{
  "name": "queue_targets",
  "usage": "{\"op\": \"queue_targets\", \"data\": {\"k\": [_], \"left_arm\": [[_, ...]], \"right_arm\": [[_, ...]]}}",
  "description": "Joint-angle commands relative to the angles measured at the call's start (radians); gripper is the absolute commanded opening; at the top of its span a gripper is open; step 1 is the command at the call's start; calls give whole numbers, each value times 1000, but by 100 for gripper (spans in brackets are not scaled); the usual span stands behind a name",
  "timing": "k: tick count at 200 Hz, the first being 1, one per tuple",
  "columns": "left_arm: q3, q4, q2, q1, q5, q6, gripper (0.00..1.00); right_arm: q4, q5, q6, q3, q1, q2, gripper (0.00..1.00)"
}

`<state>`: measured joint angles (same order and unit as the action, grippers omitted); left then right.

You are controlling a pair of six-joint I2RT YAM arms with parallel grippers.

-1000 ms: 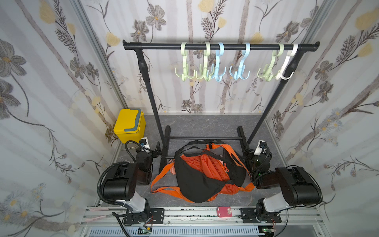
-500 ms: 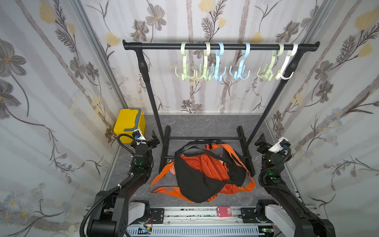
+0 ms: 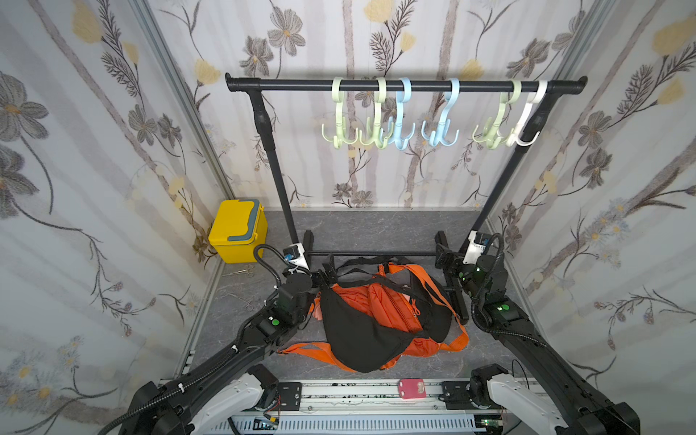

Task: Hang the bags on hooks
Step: Pick up the bag from the bag.

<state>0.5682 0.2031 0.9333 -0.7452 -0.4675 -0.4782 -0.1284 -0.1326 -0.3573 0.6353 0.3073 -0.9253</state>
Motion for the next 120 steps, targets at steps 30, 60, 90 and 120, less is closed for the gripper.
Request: {"op": "queue_targets", "data": {"k": [30,60,90,120], "left_arm": [[3,-215,55,-256,-88,-321,100],[-52,-229,33,-359,-48,-447,100],[-138,-248,-95,-384,-42,-526,100],[-169,-350,-330,-370,-79,-499,100]], "right_arm": [[232,-18,0,80,183,-24,94],[347,-3,3,166,309,-67,95],[441,-30,21,240,466,-118,96],[495,19,57,324,605,-193,97]]}}
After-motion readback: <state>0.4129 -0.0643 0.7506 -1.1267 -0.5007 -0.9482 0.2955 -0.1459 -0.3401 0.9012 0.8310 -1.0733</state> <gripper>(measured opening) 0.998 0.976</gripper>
